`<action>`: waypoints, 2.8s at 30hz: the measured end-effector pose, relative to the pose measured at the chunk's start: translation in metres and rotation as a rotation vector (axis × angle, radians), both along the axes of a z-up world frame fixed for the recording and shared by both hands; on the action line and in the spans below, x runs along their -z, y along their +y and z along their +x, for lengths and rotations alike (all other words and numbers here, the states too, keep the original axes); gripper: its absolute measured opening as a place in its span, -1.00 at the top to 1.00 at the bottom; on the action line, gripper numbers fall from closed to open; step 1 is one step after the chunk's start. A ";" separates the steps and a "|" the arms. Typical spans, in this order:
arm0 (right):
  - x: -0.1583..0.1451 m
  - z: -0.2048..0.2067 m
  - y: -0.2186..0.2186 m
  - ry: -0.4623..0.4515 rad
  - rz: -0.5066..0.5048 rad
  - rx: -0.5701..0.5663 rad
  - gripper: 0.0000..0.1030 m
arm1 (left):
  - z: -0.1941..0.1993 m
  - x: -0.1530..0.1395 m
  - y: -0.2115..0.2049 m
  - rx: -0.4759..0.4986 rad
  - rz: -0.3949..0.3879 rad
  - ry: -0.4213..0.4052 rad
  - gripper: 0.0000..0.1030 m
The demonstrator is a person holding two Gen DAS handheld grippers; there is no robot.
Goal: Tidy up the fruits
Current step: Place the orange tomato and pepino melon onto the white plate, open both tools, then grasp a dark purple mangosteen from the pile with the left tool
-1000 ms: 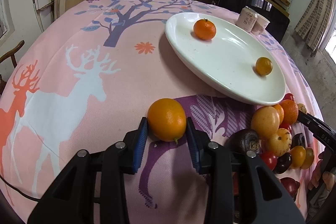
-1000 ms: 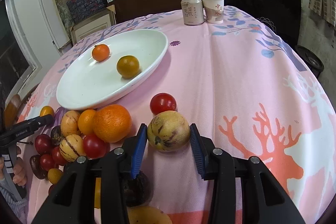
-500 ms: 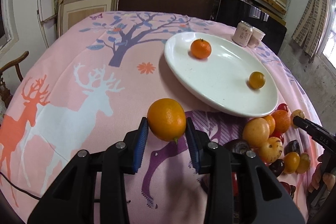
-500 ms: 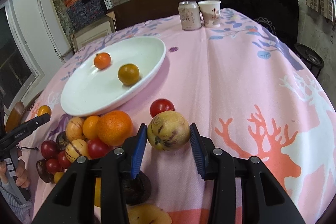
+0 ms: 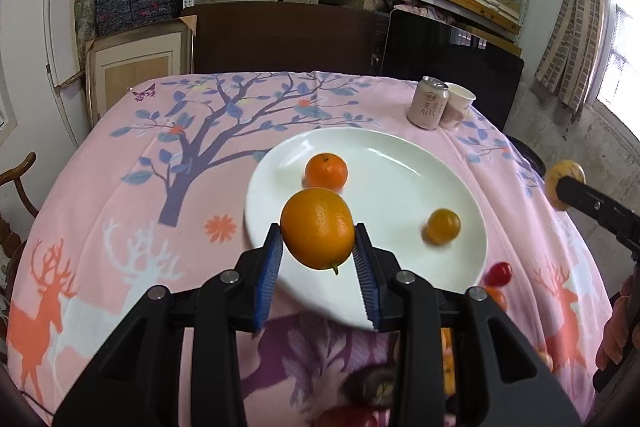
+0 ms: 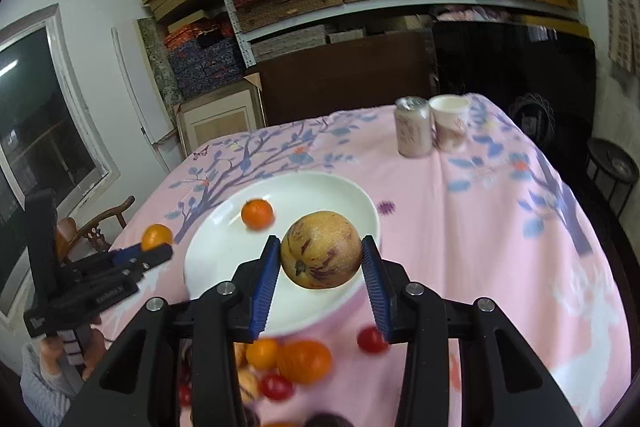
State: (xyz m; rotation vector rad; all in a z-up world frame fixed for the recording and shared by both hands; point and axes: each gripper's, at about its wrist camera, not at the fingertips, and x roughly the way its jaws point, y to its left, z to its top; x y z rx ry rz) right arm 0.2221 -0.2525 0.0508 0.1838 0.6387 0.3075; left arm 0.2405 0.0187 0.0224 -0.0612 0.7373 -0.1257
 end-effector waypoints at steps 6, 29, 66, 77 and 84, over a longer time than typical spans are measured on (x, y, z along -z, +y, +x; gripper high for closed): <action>0.035 0.065 0.032 0.091 -0.021 -0.012 0.18 | 0.032 0.037 -0.006 0.017 0.006 0.088 0.32; 0.042 0.021 -0.012 0.011 0.089 0.109 -0.80 | -0.030 0.031 -0.012 0.022 0.095 0.007 -0.60; 0.080 -0.056 -0.081 0.098 0.374 0.213 -0.93 | -0.190 0.049 0.034 -0.030 0.130 0.040 -0.92; 0.082 -0.056 -0.080 0.113 0.370 0.214 -0.93 | -0.175 0.064 -0.001 0.129 0.169 0.100 -0.87; 0.084 -0.055 -0.081 0.127 0.379 0.216 -0.93 | -0.163 0.071 0.000 0.143 0.135 0.151 -0.54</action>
